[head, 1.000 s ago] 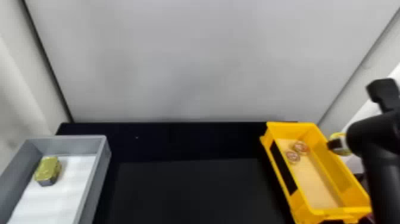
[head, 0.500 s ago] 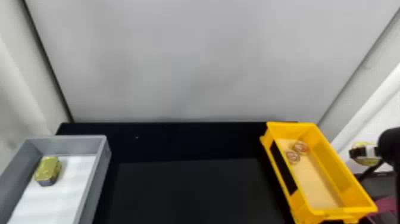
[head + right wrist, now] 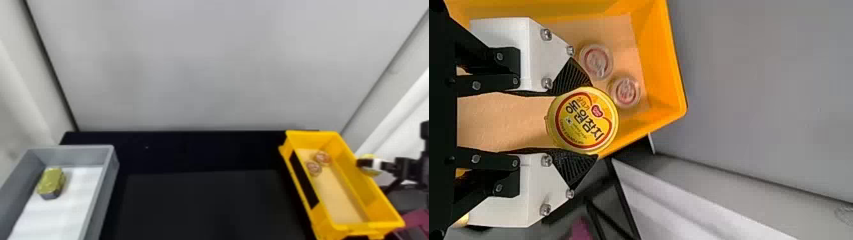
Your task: Pick up the round yellow can and place it in the yellow rectangular box
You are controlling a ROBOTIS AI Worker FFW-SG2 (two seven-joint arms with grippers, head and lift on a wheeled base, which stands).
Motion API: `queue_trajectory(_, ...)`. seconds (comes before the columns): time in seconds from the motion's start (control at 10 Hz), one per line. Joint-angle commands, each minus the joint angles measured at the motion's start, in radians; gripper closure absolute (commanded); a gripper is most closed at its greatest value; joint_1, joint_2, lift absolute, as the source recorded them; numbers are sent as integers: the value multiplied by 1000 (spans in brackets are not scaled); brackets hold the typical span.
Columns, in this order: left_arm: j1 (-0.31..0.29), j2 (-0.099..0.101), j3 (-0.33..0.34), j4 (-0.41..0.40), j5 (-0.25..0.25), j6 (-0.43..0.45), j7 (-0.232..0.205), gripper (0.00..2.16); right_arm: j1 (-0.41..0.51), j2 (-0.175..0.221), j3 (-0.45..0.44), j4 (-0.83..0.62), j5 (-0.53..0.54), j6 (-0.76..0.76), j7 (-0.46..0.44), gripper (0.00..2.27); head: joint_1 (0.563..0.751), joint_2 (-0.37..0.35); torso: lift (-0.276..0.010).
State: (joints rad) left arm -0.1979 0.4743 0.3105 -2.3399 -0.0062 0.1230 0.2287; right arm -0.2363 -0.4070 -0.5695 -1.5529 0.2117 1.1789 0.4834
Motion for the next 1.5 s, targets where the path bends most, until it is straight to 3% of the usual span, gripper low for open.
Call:
queue_trajectory(0.0,0,1,3,1,0,-2,0,159,25,-36,31,139,-387,-85,-175,780,694,-171,-1)
queue_trajectory(0.3,3,1,6,1,0,-2,-3,159,41,-26,57,200,-407,-101,-218,780,694,-171,-1)
queue_trajectory(0.7,15,6,16,-1,0,-6,-12,159,63,-30,59,330,-423,-226,-196,780,694,-171,-1)
queue_trajectory(1.4,17,8,18,-6,0,-9,-20,159,134,-30,23,333,-457,-223,-212,780,694,-171,-1)
